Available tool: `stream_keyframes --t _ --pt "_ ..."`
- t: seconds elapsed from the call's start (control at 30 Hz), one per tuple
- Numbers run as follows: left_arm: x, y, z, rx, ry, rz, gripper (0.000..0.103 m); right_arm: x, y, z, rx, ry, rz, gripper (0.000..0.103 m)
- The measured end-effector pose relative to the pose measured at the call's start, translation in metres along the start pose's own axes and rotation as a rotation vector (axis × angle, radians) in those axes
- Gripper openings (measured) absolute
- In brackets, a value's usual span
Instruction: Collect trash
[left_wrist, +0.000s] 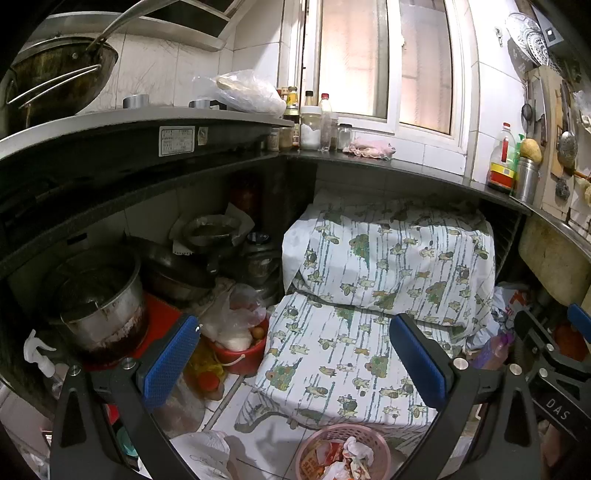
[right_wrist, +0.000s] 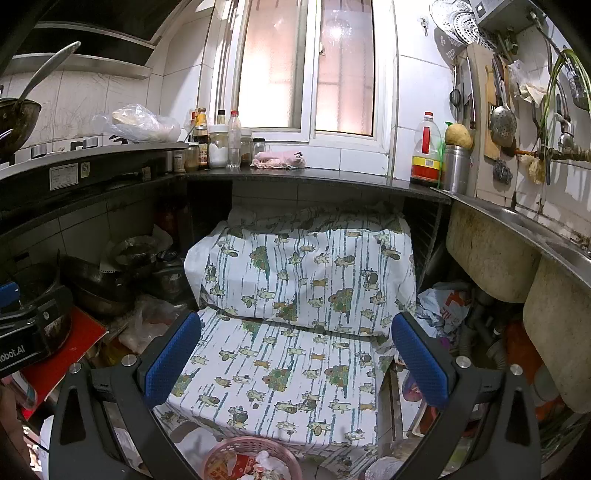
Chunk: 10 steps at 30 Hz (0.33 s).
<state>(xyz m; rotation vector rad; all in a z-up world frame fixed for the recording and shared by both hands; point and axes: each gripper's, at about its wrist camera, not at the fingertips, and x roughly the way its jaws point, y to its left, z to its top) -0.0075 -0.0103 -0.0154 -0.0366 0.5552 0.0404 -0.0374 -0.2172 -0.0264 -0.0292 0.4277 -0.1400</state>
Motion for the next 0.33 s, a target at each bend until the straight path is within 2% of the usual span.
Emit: stream_keyframes --t 0.33 --pt "0.001 0.002 0.001 0.005 0.012 0.003 0.103 0.001 -0.012 -0.001 0.007 -0.006 -0.033 0.102"
